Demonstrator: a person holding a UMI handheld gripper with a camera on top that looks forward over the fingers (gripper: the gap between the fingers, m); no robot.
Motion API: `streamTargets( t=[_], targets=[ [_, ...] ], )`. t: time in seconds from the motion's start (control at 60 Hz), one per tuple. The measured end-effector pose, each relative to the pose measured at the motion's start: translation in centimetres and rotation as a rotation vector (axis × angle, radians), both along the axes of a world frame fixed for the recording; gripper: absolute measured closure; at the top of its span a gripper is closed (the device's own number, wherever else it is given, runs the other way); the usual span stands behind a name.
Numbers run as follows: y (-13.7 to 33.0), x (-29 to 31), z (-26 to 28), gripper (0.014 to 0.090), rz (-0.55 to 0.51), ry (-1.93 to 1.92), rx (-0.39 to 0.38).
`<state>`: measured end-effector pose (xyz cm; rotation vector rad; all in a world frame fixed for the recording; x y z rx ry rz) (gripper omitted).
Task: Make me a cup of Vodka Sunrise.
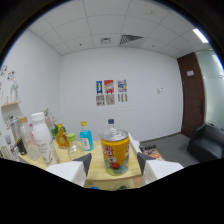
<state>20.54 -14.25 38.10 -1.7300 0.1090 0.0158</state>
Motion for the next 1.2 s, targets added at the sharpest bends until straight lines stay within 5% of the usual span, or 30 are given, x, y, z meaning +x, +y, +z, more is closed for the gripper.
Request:
streamTargets(
  t=[0.15, 0.317, 0.583, 0.867, 1.2],
  targets=[
    [2.4, 0.3, 0.1, 0.0230, 0.025, -0.016, -0.010],
    [3.8, 0.4, 0.2, 0.0509, 0.046, -0.052, -0.006],
    [3.0, 0.8, 0.6, 0.0529, 0.030, -0.042, -0.003],
    [-3.0, -0.4, 3.8, 0.0539, 0.014, -0.036, 0.092],
    [-8.3, -6.1, -10.8, 0.0540, 0.017, 0.066, -0.068]
  ],
)
